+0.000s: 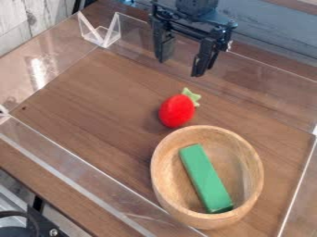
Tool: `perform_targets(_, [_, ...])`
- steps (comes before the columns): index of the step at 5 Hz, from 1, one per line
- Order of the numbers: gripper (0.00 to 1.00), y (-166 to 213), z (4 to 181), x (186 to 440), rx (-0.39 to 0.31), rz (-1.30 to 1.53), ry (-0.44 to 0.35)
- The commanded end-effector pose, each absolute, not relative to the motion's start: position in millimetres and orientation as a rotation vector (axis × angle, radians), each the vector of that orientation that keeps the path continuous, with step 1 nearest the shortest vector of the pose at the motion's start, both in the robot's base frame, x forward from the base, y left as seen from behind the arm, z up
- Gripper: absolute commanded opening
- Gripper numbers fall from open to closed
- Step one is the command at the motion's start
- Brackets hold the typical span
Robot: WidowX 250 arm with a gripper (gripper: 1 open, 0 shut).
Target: Move the red object to the right side of the table
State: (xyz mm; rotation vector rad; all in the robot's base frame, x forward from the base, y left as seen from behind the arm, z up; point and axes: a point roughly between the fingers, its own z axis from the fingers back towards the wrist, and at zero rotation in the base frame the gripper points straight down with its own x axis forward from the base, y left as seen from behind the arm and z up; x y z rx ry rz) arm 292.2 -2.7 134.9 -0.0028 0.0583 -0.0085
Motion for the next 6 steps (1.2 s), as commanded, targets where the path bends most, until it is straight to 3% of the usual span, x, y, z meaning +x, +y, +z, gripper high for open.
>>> perform_targets(1, [1.0, -3, 128.1, 294, 0.001, -0.118, 0.083])
perform_targets(3, [1.0, -14, 92.2, 277, -0.003, -0.119, 0.115])
perform_targets(6, [1.0, 14, 70.9, 294, 0.009, -0.204, 0.12])
